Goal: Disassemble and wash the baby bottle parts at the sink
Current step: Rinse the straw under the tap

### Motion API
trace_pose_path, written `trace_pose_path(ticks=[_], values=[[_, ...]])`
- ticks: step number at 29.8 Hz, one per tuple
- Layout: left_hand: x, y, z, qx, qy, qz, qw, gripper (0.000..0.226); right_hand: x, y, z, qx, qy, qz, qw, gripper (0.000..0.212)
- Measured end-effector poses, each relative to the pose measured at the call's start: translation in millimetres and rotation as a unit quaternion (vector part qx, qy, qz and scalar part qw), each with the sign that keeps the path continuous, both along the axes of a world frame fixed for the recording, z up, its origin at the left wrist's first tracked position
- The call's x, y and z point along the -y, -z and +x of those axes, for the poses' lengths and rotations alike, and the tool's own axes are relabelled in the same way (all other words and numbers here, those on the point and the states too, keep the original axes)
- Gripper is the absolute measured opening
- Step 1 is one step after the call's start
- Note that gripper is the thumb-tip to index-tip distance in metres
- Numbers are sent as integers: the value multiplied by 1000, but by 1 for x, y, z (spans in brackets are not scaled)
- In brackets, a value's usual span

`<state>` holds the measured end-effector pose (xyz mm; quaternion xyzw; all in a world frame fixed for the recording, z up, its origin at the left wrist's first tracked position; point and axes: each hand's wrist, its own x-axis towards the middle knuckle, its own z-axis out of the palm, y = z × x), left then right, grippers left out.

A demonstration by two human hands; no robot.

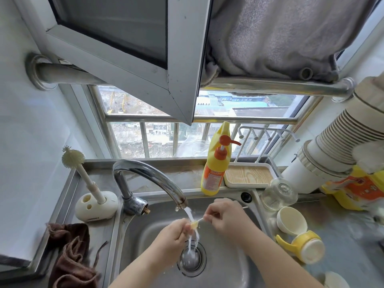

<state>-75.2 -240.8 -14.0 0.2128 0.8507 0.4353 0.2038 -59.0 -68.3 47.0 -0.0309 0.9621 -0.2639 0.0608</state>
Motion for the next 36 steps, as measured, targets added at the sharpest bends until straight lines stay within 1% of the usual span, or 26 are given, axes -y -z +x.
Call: trace_pose_path(ticks=[1, 2, 4, 5, 7, 8, 9, 11, 14, 15, 17, 19, 21, 23, 25, 27, 28, 29, 31, 32, 34, 36], values=[[1, 3, 0, 4, 0, 7, 1000, 28, -3, 1, -1, -2, 20, -8, 1000, 14], [2, 5, 1, 4, 1, 13, 1000, 23, -3, -1, -1, 0, 17, -5, 1000, 15], [3, 5, 4, 21, 2, 25, 999, 9, -1, -2, -1, 10, -34, 12, 999, 16], [3, 3, 4, 29, 2, 37, 999, 10, -1, -2, -1, 7, -48, 8, 999, 16], [2, -2, 3, 35, -4, 40, 999, 34, -2, -2, -5, 0, -30, 7, 1000, 16], [3, -3, 3, 33, -5, 28, 999, 38, -1, -3, -6, -4, -25, 9, 1000, 16], [3, -3, 3, 26, 1, 10, 1000, 33, 0, -3, -6, -4, -39, 22, 999, 16], [4, -3, 5, 0, 8, -30, 1000, 17, 1, -5, -6, 2, -70, 29, 997, 17], [6, 0, 8, -3, -4, -39, 999, 25, -6, -5, -7, -9, -24, 21, 999, 17], [7, 1, 8, 6, -11, -33, 999, 29, -6, -5, -7, -5, -24, 19, 1000, 17], [6, 1, 9, 15, -2, -11, 1000, 35, -3, -5, -5, 9, -60, 30, 998, 17], [5, -2, 7, 23, 8, 12, 1000, 38, 0, -3, -5, 1, -43, 19, 999, 17], [7, 0, 4, 35, 3, 25, 999, 32, -1, -1, -5, -11, -21, 13, 1000, 16], [9, 1, 5, 48, 1, 27, 998, 24, 2, -1, -4, -4, -67, 33, 997, 17], [10, 2, 7, 67, -9, 28, 997, 6, 2, -2, -4, 5, -83, 30, 996, 17], [12, 6, 7, 54, -21, 38, 998, 35, 1, -1, -5, 6, -69, 23, 997, 18], [14, 8, 7, 48, -18, 54, 997, 41, 1, -2, -5, 9, -79, 27, 996, 17], [14, 9, 7, 41, -1, 71, 997, 38, 2, -3, -4, 19, -99, 32, 994, 16], [15, 5, 9, 44, 28, 93, 994, 12, 0, -8, -4, 38, -120, 24, 992, 15], [16, 2, 9, 50, 28, 106, 993, 4, -3, -13, -7, 42, -107, 15, 993, 15], [17, 1, 7, 63, 7, 112, 992, 4, -10, -19, -10, 40, -66, 8, 997, 14], [14, -2, 6, 62, -5, 88, 994, 8, -7, -23, -10, 43, -81, 37, 995, 13]])
